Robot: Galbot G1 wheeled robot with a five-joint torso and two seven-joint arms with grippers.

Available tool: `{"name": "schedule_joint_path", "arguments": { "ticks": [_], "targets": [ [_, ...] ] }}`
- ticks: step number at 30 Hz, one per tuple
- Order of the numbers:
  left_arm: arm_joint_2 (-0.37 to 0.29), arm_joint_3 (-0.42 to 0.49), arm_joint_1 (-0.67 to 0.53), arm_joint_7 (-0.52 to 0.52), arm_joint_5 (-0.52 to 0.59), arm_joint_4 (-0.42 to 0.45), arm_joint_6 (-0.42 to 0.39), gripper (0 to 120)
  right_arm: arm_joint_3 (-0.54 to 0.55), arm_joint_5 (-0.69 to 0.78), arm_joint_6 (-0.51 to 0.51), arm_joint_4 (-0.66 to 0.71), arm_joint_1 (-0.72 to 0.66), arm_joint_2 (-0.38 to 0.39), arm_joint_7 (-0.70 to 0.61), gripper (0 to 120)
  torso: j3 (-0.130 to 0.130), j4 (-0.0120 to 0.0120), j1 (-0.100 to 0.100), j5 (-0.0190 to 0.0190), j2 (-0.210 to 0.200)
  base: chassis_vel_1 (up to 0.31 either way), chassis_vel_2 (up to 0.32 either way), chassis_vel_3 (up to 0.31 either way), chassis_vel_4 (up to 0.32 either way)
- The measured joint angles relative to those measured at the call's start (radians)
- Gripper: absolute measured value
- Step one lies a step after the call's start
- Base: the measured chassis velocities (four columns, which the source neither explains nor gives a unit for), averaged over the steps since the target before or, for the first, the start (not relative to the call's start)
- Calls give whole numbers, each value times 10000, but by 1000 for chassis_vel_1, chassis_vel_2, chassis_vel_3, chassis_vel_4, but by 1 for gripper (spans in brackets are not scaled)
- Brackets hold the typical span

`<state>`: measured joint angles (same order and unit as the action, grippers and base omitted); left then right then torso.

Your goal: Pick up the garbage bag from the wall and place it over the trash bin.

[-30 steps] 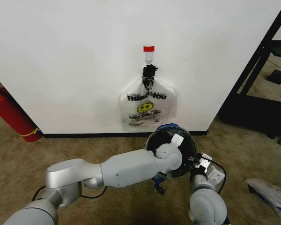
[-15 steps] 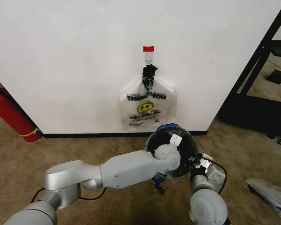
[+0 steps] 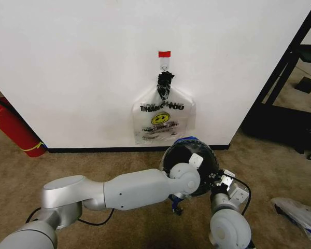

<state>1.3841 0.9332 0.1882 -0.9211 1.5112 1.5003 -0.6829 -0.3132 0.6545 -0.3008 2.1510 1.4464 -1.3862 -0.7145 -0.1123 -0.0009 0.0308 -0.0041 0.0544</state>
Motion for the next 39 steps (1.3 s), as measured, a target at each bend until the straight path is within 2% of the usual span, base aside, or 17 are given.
{"name": "schedule_joint_path", "arguments": {
  "ticks": [7, 15, 19, 20, 22, 25, 27, 29, 31, 33, 34, 36, 37, 39],
  "targets": [
    [241, -250, 149, 251, -358, -296, 340, 0, -22, -38, 91, -32, 38, -9, 90, 0, 0, -2, 0, 0, 0, 0, 0, 0, 0],
    [-580, -766, -123, 160, -691, 1522, 698, 0, -395, 268, 135, -349, -133, -90, 53, 0, 0, 0, 0, -1, 0, 0, 0, 0, 0],
    [-1143, -1072, -139, 249, -865, 2968, 951, 15, -550, 692, 90, -442, -264, -87, -99, 0, 0, -3, 0, 0, 0, 0, 0, 0, 0],
    [-1143, -1072, -139, 249, -865, 2968, 951, 15, -550, 692, 90, -442, -264, -87, -99, 0, 0, -3, 0, 0, 0, 0, 0, 0, 0],
    [-1542, -1428, -56, 382, -1039, 3806, 1187, 23, -652, 1086, 21, -471, -359, -93, -261, 0, 0, -3, 0, -2, 0, 0, 0, 0, 0],
    [-2492, -2274, 326, 627, -1276, 4888, 1493, 36, -813, 1786, -91, -472, -432, -88, -437, 0, 0, -4, 0, -3, 0, 0, 0, 0, 0],
    [-2741, -2434, 436, 692, -1323, 5068, 1535, 38, -839, 1918, -107, -471, -439, -82, -455, 0, 0, -2, 0, -3, 0, 0, 0, 0, 0],
    [-3924, -3044, 1048, 1184, -1956, 5763, 1760, 47, -988, 2460, -161, -495, -495, -8, -513, 0, 0, 1, 0, -4, 0, 0, 0, 0, 0],
    [-4564, -3538, 1713, 1594, -2594, 6183, 2048, 52, -1112, 2872, -178, -502, -565, 32, -557, 0, 0, 2, 0, -2, 0, 0, 0, 0, 0],
    [-5244, -4350, 2987, 2273, -3674, 6669, 2649, 63, -1262, 3446, -200, -489, -673, 61, -642, 0, 1, 2, 0, -3, 0, 0, 0, 0, 0],
    [-5244, -4350, 2987, 2273, -3674, 6669, 2649, 63, -1262, 3446, -200, -489, -673, 61, -642, 0, 1, 2, 0, -3, 0, 0, 0, 0, 0],
    [-5509, -4867, 3805, 2752, -4478, 6737, 3131, 68, -1316, 3754, -235, -487, -731, 67, -743, 0, 1, 1, -1, -5, 0, 0, 0, 0, 0],
    [-5602, -5243, 4377, 3037, -4972, 6728, 3452, 75, -1349, 3990, -283, -489, -774, 57, -836, 0, 1, -1, 0, -3, 0, 0, 0, 0, 0],
    [-5635, -5529, 4819, 3247, -5285, 6694, 3671, 79, -1361, 4163, -324, -502, -803, 38, -893, 0, 1, 1, 0, -3, 0, 0, 0, 0, 0]
  ]
}}
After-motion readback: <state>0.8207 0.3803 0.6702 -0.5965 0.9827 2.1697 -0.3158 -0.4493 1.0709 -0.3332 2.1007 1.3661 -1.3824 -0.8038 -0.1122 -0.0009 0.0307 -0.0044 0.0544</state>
